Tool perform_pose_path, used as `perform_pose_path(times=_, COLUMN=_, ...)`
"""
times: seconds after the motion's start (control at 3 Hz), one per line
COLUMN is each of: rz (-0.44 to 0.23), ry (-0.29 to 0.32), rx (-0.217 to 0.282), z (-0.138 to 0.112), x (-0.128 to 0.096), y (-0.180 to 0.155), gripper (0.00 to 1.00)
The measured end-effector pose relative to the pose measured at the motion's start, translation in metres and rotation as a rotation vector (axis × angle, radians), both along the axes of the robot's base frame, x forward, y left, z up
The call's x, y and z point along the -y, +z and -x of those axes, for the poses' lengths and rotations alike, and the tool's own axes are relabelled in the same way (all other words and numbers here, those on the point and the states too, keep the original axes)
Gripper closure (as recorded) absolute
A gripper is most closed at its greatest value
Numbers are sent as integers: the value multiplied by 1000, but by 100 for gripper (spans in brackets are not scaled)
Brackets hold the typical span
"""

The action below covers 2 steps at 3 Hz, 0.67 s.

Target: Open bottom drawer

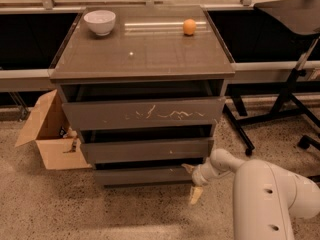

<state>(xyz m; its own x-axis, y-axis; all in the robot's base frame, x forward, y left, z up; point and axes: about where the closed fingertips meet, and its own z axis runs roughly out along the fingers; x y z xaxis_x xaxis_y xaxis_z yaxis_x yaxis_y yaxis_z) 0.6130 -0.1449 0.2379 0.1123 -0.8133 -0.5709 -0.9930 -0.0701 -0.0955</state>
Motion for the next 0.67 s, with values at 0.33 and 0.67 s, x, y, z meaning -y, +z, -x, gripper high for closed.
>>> perform_pose_path(times=0.33, rz=24, ry=10, rx=49, z=-14, x=1, y=-9, gripper=0)
perform_pose_path(times=0.67, rz=49, ry=7, rx=81, z=-31, x=0, y=-17, gripper=0)
